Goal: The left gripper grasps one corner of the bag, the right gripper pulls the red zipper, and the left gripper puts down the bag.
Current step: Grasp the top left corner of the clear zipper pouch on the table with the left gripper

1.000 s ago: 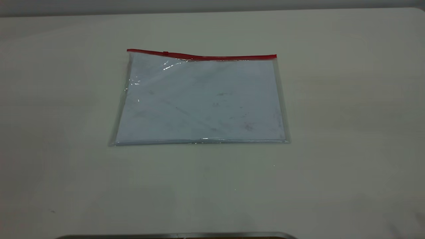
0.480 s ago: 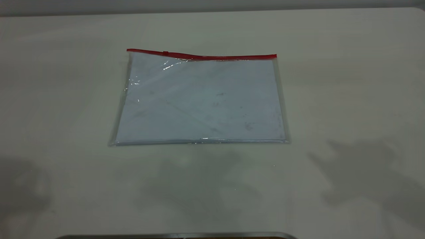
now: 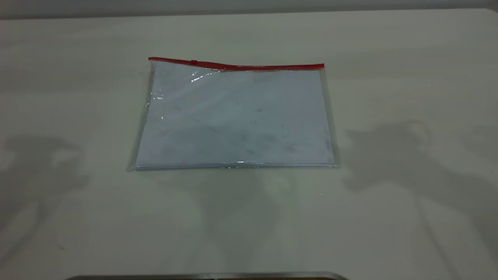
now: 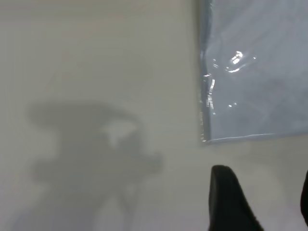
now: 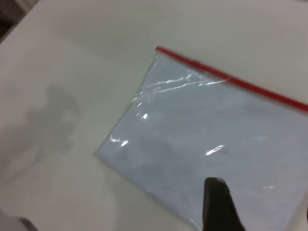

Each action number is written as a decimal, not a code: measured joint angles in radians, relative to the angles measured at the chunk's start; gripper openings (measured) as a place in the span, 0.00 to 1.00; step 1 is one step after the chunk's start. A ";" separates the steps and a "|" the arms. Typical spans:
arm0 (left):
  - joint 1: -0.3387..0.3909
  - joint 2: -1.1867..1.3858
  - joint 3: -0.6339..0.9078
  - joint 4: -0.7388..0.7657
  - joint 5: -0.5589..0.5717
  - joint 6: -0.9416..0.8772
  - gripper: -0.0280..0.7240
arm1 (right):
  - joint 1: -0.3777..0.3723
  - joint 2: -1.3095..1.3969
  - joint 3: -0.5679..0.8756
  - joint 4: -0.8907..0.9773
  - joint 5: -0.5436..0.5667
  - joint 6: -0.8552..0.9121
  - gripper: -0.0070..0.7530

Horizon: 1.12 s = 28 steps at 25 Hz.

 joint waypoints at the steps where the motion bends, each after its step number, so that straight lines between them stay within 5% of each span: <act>1: 0.000 0.041 0.000 -0.044 -0.010 0.046 0.61 | 0.022 0.027 -0.012 0.004 -0.002 -0.007 0.63; 12: -0.001 0.471 -0.167 -0.426 -0.144 0.526 0.81 | 0.199 0.349 -0.198 0.032 -0.017 -0.015 0.63; 28: -0.001 1.142 -0.950 -0.444 0.145 0.553 0.82 | 0.211 0.567 -0.429 0.055 -0.025 -0.015 0.63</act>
